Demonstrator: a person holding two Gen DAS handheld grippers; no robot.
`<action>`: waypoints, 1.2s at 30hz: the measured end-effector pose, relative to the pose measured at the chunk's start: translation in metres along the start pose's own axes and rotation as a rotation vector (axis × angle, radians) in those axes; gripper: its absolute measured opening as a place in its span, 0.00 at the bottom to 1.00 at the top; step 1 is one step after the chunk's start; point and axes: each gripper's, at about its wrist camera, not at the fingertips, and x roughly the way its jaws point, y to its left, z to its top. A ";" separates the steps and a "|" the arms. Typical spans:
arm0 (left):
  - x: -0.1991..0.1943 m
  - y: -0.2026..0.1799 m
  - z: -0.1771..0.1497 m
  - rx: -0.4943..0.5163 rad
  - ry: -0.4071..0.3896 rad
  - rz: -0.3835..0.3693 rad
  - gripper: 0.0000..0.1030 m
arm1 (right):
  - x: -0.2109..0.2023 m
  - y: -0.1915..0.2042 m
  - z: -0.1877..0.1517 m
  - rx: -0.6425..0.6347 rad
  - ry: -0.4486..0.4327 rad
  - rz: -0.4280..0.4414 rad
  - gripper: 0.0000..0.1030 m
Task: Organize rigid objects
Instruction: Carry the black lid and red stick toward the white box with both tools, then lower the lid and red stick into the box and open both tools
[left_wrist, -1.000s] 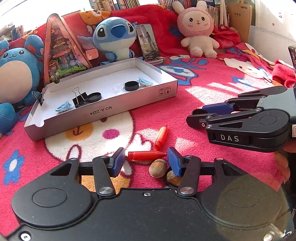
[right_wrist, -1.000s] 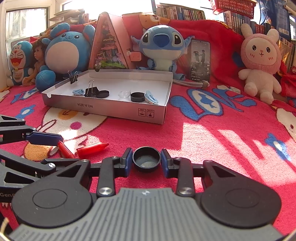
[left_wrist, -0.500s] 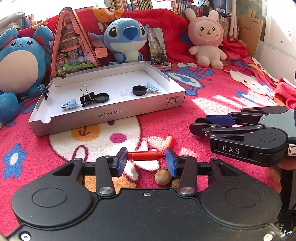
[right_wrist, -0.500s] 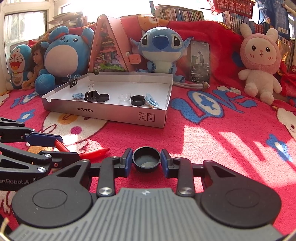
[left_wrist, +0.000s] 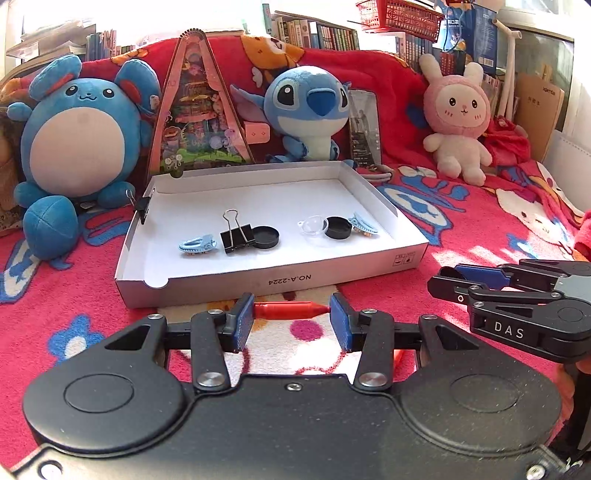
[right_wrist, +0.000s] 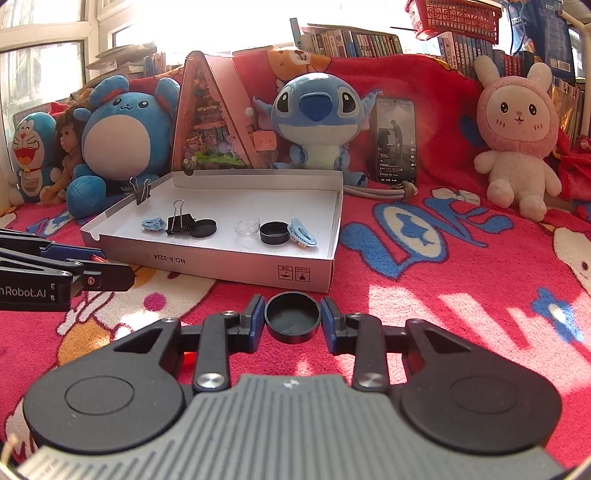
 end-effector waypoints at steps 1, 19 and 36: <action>0.000 0.005 0.003 -0.010 -0.003 0.007 0.41 | 0.001 0.000 0.002 0.005 -0.001 0.001 0.37; 0.029 0.073 0.040 -0.216 0.003 0.061 0.41 | 0.025 -0.009 0.037 0.079 0.013 0.004 0.37; 0.077 0.103 0.062 -0.306 0.079 0.078 0.41 | 0.065 -0.021 0.069 0.132 0.076 -0.006 0.37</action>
